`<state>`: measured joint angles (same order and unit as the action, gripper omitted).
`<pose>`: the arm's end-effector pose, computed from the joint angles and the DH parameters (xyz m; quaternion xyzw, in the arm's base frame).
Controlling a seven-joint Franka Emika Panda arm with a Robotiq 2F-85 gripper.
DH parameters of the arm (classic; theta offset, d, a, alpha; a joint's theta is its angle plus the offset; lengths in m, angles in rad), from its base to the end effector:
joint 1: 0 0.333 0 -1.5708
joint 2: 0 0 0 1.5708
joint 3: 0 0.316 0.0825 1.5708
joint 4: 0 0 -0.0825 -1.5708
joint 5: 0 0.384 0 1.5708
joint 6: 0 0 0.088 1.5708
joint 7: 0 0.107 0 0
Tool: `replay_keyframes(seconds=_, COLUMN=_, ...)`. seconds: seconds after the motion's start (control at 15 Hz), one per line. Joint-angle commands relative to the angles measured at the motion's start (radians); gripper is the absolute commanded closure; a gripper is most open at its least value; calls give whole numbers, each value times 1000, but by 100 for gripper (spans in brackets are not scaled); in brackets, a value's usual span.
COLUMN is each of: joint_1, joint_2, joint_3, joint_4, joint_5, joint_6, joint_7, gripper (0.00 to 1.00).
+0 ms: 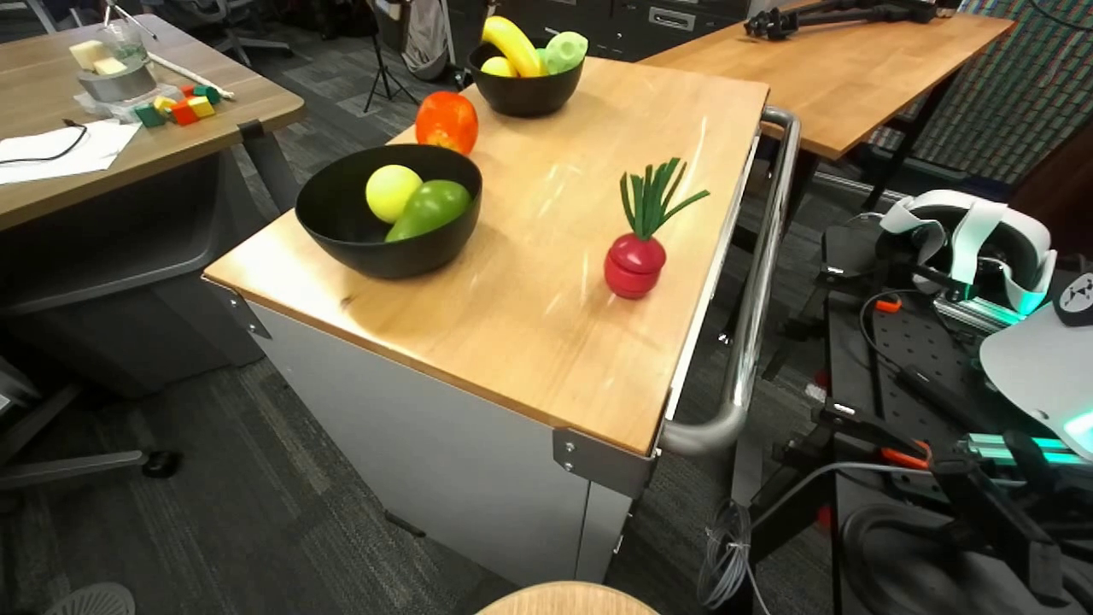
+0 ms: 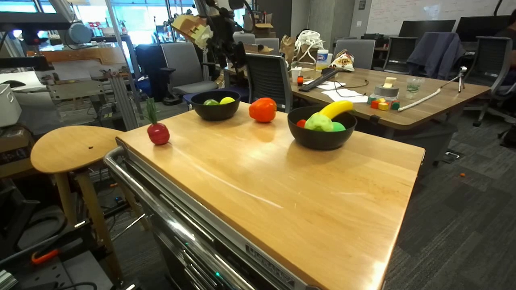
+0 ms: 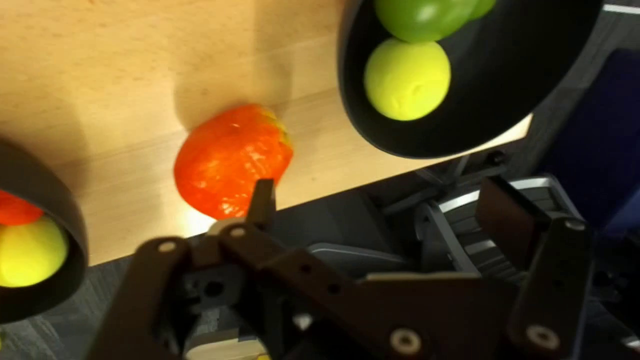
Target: Take the plastic fruits and vegetables and place them on the table
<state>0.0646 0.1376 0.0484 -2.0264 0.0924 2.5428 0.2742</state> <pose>0.6072 0.0669 0.4216 -0.9751 0.1123 -0.1776 0.0715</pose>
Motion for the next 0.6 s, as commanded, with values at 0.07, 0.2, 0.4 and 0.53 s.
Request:
replay_keyframes(seconds=0.07, joint_1=34, joint_2=90, joint_3=24, joint_4=79, joint_5=25, joint_6=-1, joint_7=55, gripper=0)
replay_keyframes(seconds=0.2, joint_1=49, joint_2=146, joint_3=22, joint_4=121, joint_5=13, joint_6=-29, joint_7=90, gripper=0)
replay_keyframes(seconds=0.4, joint_1=76, joint_2=214, joint_3=12, joint_4=174, joint_5=-3, joint_6=-53, joint_7=133, gripper=0)
replay_keyframes(seconds=0.53, joint_1=89, joint_2=252, joint_3=7, joint_4=208, joint_5=-4, joint_6=-74, joint_7=153, gripper=0)
